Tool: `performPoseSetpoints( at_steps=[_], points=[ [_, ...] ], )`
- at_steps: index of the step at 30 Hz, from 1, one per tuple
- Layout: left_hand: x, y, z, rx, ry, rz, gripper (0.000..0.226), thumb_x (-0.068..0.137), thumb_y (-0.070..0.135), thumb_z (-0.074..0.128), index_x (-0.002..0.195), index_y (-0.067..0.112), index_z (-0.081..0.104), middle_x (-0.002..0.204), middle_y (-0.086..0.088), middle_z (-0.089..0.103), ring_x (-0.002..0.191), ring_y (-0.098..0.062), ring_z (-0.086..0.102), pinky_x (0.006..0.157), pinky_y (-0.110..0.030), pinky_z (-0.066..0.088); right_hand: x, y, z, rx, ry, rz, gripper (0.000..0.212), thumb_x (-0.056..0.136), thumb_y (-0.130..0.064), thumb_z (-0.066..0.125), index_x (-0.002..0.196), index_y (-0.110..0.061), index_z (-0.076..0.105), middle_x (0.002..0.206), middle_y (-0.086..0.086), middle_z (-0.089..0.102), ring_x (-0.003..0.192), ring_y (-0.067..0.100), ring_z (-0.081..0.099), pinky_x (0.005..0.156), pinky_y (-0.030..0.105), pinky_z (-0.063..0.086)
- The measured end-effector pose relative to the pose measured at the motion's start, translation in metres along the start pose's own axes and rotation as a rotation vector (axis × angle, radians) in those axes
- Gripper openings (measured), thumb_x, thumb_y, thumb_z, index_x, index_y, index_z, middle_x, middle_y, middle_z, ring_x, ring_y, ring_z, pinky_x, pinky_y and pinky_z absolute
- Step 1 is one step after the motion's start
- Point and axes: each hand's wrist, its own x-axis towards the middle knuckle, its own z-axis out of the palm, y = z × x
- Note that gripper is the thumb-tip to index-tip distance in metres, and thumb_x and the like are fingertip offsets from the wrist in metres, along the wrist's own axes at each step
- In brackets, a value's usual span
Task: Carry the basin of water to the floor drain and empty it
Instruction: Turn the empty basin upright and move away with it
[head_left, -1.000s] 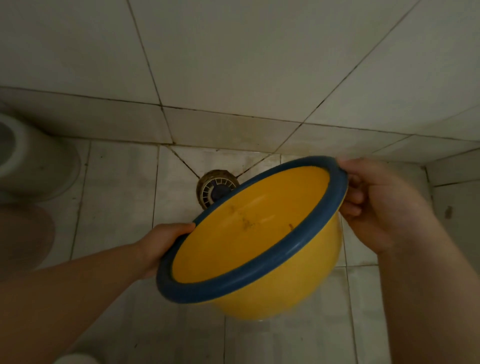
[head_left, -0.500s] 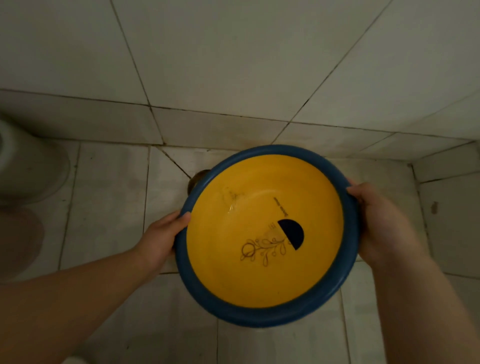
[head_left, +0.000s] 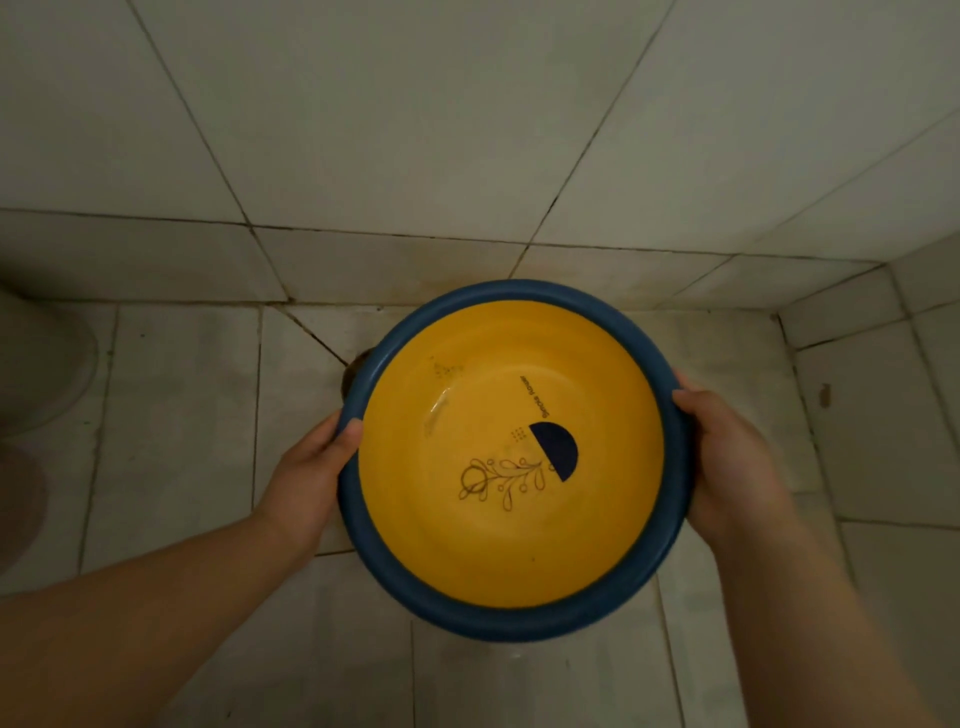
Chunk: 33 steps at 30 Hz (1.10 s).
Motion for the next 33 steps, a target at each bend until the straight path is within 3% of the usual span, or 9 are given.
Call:
performPoseSetpoints(
  at_steps=[4,10,16,18,21,23,26,29,33],
  points=[
    [0.001,0.003,0.006,0.021,-0.042,-0.002,0.038,0.088,0.039,0.051,0.124,0.030,0.057,0.113,0.004,0.069,0.105,-0.015,0.063,0.090,-0.032,0.047,0.000,0.005,-0.014,0.016,0.049,0.009,0.035,0.091,-0.023,0.041,0.114,-0.024,0.068,0.109,0.008,0.073,0.098,0.025,0.068,0.075,0.035,0.053],
    [-0.003,0.010,0.033,0.018,-0.080,-0.015,0.036,0.090,0.025,0.053,0.126,0.026,0.056,0.113,0.000,0.069,0.103,-0.019,0.064,0.081,-0.030,0.049,-0.004,0.011,-0.043,-0.008,0.174,-0.025,0.032,0.092,-0.023,0.045,0.115,-0.020,0.066,0.108,0.008,0.073,0.096,0.024,0.069,0.079,0.038,0.054],
    [-0.005,0.021,0.065,0.110,-0.131,0.044,0.019,0.089,0.025,0.055,0.102,0.027,0.068,0.103,0.000,0.074,0.100,-0.022,0.067,0.092,-0.040,0.050,-0.005,0.009,-0.084,0.027,0.227,-0.081,0.033,0.091,-0.030,0.050,0.119,-0.022,0.064,0.113,0.007,0.071,0.103,0.026,0.067,0.088,0.045,0.052],
    [-0.004,0.024,0.077,0.114,-0.136,0.062,0.020,0.089,0.026,0.055,0.104,0.025,0.068,0.103,0.000,0.074,0.099,-0.020,0.067,0.091,-0.039,0.050,-0.006,0.007,-0.098,0.055,0.243,-0.104,0.047,0.080,-0.042,0.062,0.122,-0.020,0.062,0.117,0.010,0.069,0.106,0.028,0.065,0.089,0.046,0.052],
    [-0.002,0.030,0.099,0.089,-0.157,0.079,0.020,0.090,0.024,0.053,0.105,0.023,0.067,0.105,-0.001,0.073,0.098,-0.018,0.067,0.089,-0.035,0.050,-0.007,0.011,-0.118,0.059,0.279,-0.127,0.090,0.049,-0.059,0.077,0.127,-0.019,0.058,0.123,0.011,0.065,0.112,0.030,0.062,0.093,0.049,0.049],
    [0.002,0.035,0.116,0.076,-0.169,0.092,0.018,0.090,0.022,0.053,0.102,0.025,0.066,0.106,0.000,0.071,0.098,-0.017,0.066,0.090,-0.034,0.050,-0.008,0.015,-0.128,0.049,0.287,-0.155,0.074,0.064,-0.055,0.072,0.128,-0.020,0.057,0.123,0.008,0.065,0.113,0.028,0.061,0.088,0.043,0.051],
    [0.009,0.039,0.140,0.073,-0.194,0.104,0.018,0.091,0.021,0.051,0.104,0.026,0.064,0.111,0.000,0.069,0.105,-0.020,0.063,0.095,-0.037,0.047,-0.010,0.025,-0.139,0.074,0.317,-0.172,0.036,0.093,-0.025,0.050,0.128,-0.018,0.056,0.118,0.005,0.067,0.105,0.022,0.063,0.074,0.030,0.049],
    [0.016,0.037,0.159,0.073,-0.174,0.106,0.017,0.092,0.021,0.051,0.100,0.029,0.064,0.108,0.002,0.068,0.106,-0.021,0.062,0.098,-0.040,0.046,-0.011,0.036,-0.144,0.092,0.391,-0.158,0.035,0.094,-0.017,0.048,0.128,-0.014,0.056,0.120,0.009,0.066,0.107,0.026,0.063,0.073,0.030,0.050],
    [0.022,0.027,0.181,0.080,-0.143,0.070,0.029,0.092,0.020,0.051,0.120,0.013,0.059,0.117,-0.009,0.065,0.107,-0.026,0.061,0.101,-0.045,0.045,-0.008,0.049,-0.149,0.129,0.447,-0.124,0.036,0.094,-0.006,0.044,0.127,-0.014,0.057,0.119,0.009,0.066,0.107,0.026,0.062,0.075,0.031,0.052]
  ],
)
